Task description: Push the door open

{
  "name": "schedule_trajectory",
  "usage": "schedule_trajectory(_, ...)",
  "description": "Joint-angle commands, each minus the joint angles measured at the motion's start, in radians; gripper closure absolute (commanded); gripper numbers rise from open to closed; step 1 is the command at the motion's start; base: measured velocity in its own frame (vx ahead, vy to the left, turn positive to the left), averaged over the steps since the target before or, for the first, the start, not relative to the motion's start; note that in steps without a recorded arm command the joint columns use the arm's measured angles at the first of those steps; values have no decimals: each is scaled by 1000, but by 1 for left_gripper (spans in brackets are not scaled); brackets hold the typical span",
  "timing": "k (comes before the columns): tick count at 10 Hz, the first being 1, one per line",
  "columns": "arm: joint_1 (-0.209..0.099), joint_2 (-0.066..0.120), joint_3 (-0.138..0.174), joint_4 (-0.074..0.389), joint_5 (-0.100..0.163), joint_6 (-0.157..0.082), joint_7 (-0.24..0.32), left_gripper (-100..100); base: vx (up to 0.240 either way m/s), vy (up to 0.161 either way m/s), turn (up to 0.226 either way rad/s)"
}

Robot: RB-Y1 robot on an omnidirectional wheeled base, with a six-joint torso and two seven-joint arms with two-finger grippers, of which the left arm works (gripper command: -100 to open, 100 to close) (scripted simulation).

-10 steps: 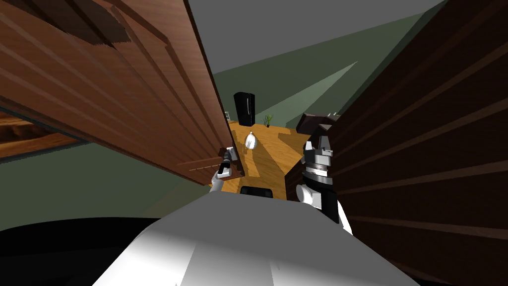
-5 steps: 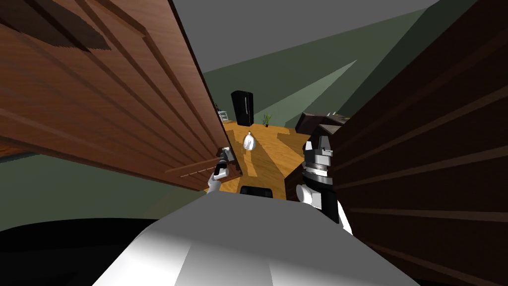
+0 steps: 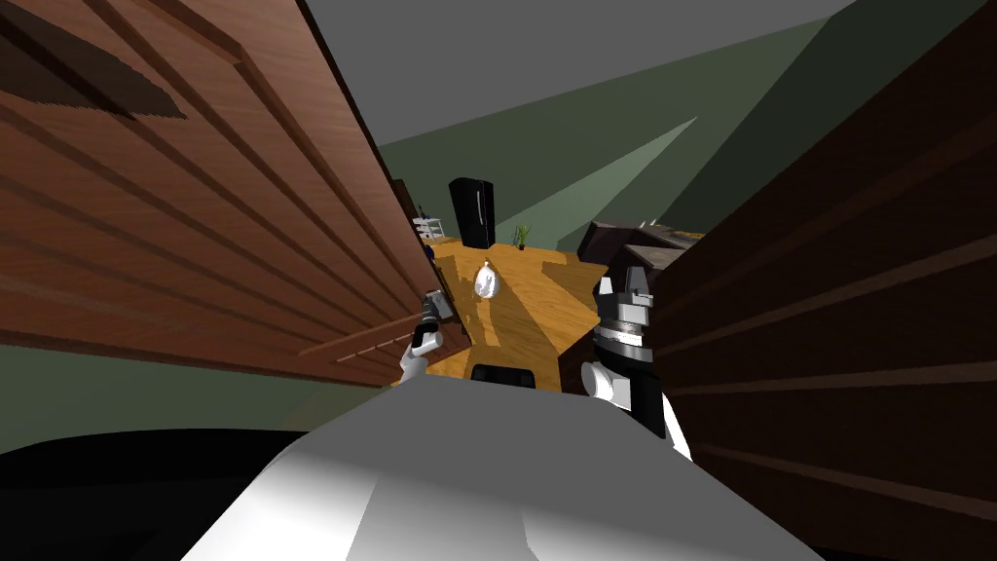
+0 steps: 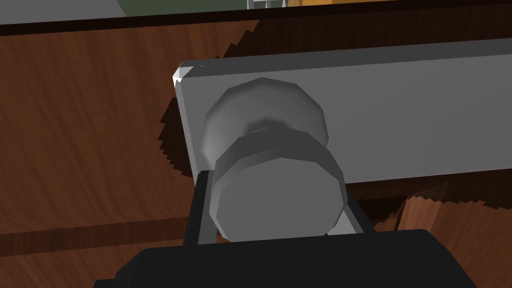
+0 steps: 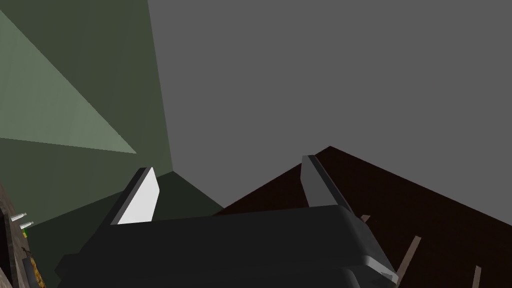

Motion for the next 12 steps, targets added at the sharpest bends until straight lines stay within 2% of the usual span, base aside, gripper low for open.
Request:
schedule_trajectory(1, 11, 2, 29, -21, 20, -3, -21, 100, 148, -3, -34)
schedule_trajectory(6, 37, -6, 103, -41, 94, -5, -83, 100, 149, -24, -29)
schedule_trajectory(12, 70, -31, 201, -68, 191, -7, -163, 100, 192, -7, -29)
